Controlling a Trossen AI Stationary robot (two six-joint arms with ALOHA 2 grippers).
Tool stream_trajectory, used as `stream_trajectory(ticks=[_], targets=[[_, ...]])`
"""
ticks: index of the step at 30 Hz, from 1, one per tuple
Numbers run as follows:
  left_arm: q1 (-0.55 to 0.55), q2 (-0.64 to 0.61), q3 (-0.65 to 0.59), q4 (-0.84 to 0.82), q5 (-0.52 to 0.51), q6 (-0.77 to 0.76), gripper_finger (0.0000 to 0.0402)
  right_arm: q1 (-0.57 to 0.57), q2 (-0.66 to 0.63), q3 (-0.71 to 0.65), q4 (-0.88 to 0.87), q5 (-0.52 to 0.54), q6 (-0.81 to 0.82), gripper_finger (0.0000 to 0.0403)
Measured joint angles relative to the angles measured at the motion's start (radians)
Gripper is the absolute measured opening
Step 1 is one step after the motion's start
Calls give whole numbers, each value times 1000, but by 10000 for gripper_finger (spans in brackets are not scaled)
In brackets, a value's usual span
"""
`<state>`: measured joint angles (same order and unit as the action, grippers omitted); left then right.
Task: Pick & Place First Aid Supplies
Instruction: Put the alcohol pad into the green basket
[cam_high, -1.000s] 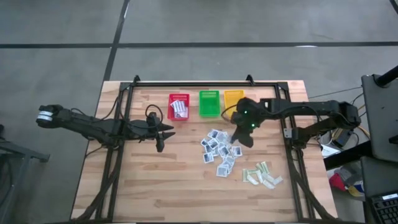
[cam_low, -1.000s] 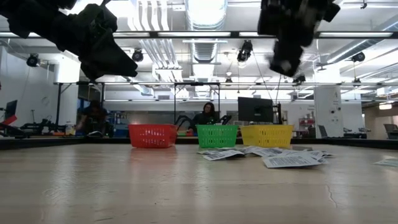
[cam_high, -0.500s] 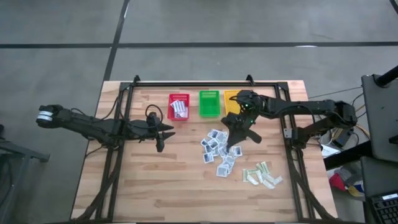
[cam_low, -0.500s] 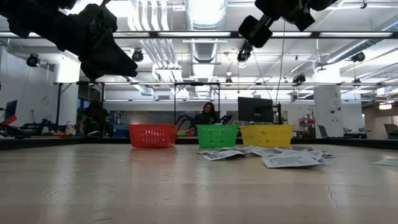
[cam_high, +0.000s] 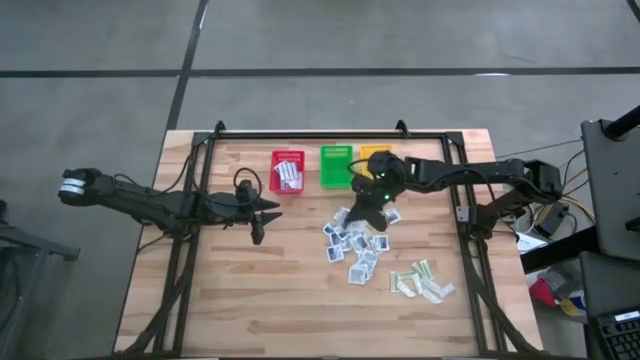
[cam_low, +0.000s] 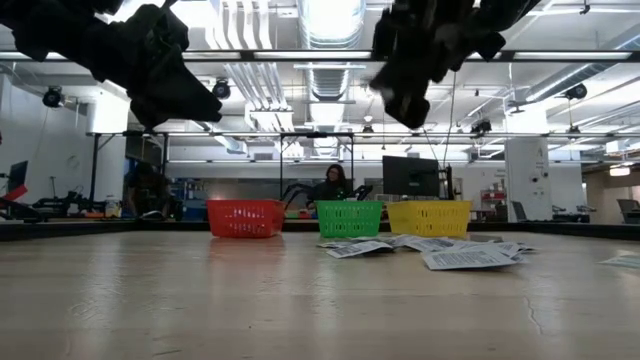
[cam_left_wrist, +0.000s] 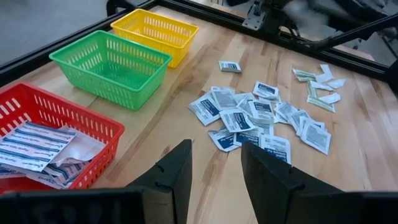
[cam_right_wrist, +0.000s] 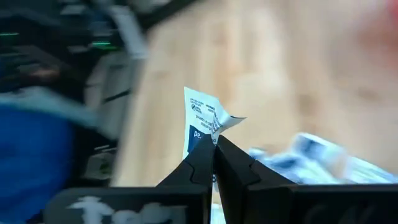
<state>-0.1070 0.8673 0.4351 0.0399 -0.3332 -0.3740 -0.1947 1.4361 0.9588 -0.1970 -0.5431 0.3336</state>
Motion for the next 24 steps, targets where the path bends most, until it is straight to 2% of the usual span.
stream_trajectory(ticks=[8,11,16,20,24], targets=[[0,0,0,5,1,0,133,0,3,22,-85,539,-27,8],[0,0,0,5,1,0,133,-8,18,71,-89,674,-109,8],[0,0,0,8,2,0,133,-55,113,229,-171,760,-253,8],[0,0,0,9,2,-2,133,-118,240,377,-292,763,-326,8],[0,0,0,9,2,-7,133,-176,364,514,-401,724,-360,8]])
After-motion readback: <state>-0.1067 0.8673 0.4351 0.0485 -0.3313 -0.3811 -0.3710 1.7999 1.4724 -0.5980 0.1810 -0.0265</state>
